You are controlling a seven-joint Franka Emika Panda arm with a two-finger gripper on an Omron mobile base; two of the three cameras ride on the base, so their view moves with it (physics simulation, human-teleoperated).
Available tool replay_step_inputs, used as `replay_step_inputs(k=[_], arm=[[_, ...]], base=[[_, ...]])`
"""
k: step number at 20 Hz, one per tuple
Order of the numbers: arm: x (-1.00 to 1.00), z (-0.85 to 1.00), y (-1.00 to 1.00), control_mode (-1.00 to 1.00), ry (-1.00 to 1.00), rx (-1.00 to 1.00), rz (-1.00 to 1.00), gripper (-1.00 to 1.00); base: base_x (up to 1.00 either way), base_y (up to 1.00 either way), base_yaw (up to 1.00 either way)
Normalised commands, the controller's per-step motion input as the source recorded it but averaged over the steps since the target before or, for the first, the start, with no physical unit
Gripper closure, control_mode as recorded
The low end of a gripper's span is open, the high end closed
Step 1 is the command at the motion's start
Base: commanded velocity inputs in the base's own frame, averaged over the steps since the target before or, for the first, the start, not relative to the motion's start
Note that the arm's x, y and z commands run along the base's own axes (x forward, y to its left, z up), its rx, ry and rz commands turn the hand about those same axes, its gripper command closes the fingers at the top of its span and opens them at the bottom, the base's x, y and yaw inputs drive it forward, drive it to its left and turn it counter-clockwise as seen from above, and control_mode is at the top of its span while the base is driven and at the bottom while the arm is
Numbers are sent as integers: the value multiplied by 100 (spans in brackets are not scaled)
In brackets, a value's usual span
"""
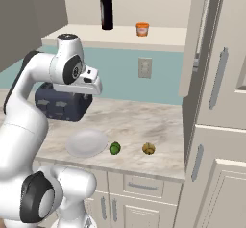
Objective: Pick the avocado and bread from the counter and place them on the plate. Then pick the jam from the cabinet and place it next to the plate. Lastly close the cabinet door.
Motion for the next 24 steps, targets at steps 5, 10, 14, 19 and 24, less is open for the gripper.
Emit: replay_step_inputs(k=[5, 10, 14, 19, 24], arm=[[0, -8, -1, -100, 1, 0, 0, -100], [0, -19, -29, -100, 1, 0, 0, -100], [-11, -17, -34, -100, -3, 0, 0, -100], [-14, -13, -35, -100, -4, 0, 0, -100], [-11, -12, -31, -100, -2, 0, 0, -100]], base=[[0, 0, 0], [0, 0, 0], [0, 0, 0], [0, 0, 0], [0, 0, 0]])
